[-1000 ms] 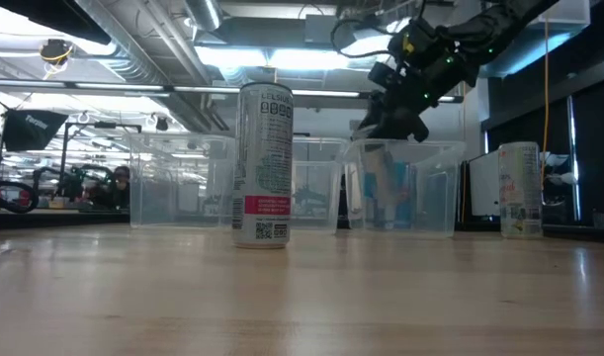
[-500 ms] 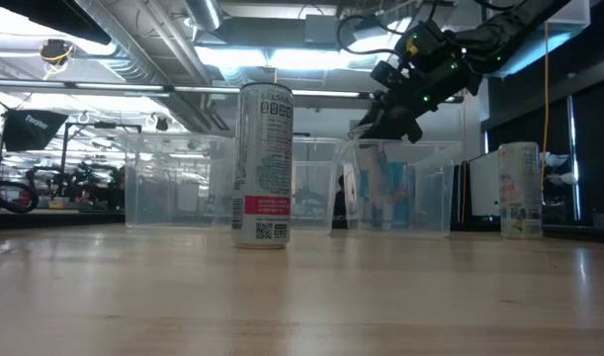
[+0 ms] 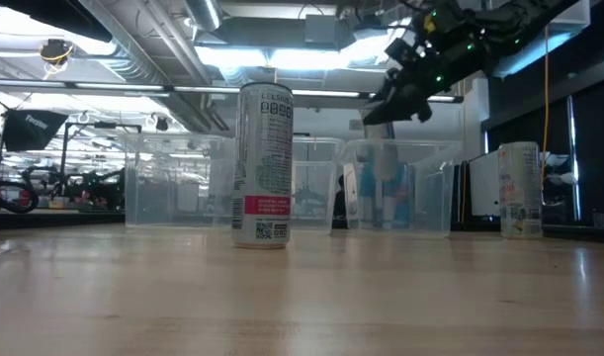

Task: Sort soda cans
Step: Put the blue soda can into the right transparent bin

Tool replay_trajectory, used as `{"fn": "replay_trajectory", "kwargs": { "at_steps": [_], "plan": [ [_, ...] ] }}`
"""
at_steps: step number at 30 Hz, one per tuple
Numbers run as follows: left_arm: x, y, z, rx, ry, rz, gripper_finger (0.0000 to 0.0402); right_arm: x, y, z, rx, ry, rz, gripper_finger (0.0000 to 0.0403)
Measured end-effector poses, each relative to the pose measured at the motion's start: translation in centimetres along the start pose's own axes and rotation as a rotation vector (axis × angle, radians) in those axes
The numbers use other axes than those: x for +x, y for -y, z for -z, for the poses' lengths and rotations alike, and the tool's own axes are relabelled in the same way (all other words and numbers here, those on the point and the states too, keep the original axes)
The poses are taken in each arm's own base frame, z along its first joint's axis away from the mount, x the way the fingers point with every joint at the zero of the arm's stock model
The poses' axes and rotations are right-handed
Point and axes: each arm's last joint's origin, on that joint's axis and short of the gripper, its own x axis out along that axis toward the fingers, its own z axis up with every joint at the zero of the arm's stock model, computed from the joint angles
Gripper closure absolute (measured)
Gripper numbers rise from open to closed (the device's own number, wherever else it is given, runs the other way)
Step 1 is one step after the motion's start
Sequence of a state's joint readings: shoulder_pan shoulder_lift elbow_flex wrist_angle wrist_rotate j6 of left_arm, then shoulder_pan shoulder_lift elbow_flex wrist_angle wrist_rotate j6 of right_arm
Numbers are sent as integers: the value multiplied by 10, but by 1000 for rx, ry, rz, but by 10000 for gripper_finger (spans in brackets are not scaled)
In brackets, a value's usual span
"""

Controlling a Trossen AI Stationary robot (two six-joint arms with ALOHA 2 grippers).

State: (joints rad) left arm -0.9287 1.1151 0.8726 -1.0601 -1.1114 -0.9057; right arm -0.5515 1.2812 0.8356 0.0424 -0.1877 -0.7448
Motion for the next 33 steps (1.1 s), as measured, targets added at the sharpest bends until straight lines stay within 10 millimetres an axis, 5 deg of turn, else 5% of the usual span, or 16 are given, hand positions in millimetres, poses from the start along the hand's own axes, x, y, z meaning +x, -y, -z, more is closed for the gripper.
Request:
{"fn": "replay_trajectory", "kwargs": {
  "at_steps": [11,25,33],
  "plan": [
    [0,0,0,-11,1,0,75,-20,-6,2,6,-79,-79,161],
    [0,0,-1,-6,23,-17,75,-16,2,52,221,12,18,162],
    [0,-1,-1,-3,34,-27,75,-21,8,63,271,0,10,162]
  ]
}}
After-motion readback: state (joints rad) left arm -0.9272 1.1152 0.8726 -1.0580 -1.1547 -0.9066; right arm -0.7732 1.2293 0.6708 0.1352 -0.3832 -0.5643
